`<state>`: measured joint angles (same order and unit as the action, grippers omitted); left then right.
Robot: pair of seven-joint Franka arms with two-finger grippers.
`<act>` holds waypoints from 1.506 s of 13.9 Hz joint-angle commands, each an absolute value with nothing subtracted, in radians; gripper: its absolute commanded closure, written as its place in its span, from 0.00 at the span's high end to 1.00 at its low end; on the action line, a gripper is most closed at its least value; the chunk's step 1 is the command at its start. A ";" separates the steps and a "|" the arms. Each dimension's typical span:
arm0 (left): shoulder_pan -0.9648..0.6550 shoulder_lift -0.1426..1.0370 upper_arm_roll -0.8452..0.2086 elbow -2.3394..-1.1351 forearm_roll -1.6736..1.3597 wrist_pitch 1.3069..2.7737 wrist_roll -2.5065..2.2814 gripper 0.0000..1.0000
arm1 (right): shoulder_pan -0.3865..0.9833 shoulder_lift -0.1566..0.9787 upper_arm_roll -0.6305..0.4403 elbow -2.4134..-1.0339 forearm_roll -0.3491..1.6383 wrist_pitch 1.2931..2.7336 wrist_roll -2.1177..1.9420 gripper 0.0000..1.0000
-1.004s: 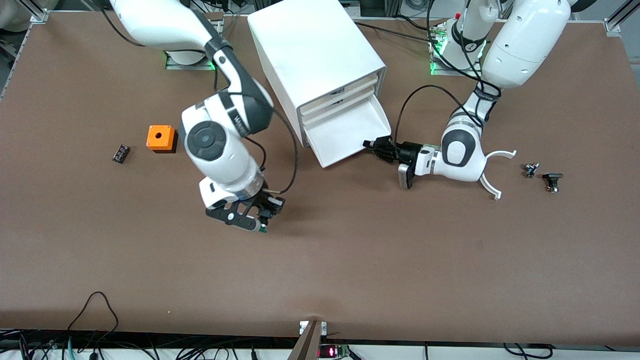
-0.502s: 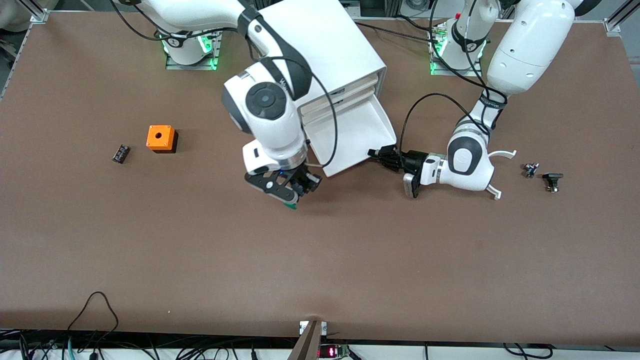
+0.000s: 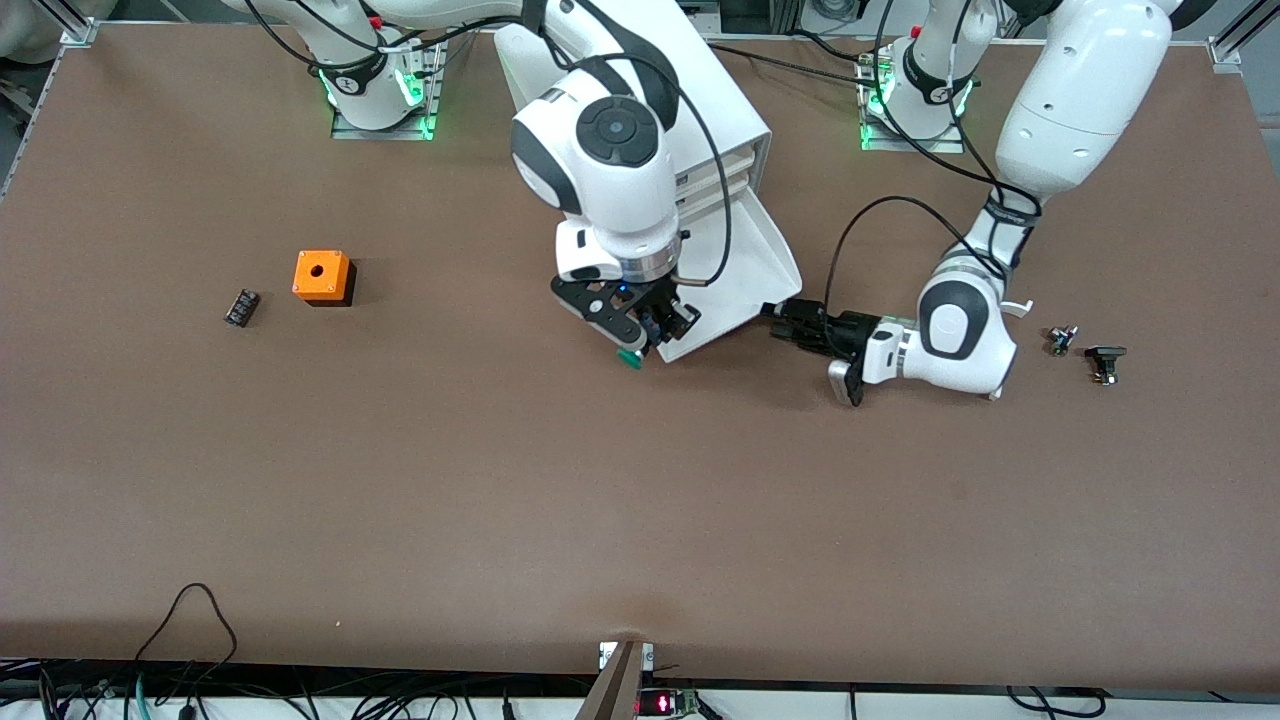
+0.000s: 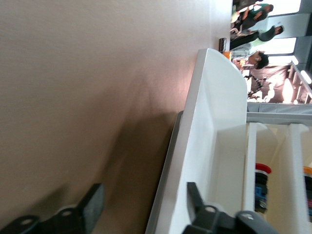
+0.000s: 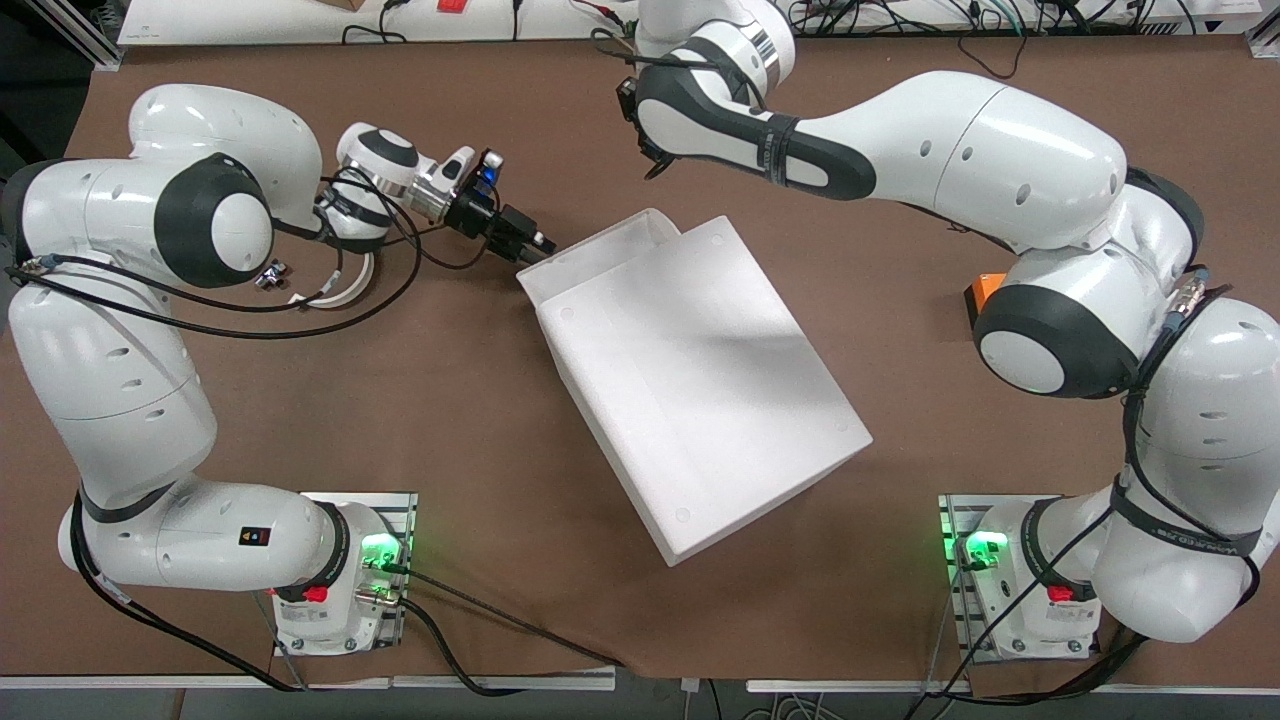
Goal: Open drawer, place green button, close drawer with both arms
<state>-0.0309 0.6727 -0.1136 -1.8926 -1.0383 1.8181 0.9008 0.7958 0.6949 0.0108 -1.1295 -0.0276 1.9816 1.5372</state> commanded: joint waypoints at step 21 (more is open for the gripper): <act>-0.025 0.483 -0.141 -1.252 0.142 1.462 -0.018 1.00 | 0.959 0.911 0.009 -1.109 -0.028 2.187 2.158 0.00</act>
<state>-0.0104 0.4811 -0.1381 -1.3100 0.0342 1.4744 -0.0050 0.9397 0.8903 0.0126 -1.1297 -0.0270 2.1810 2.1264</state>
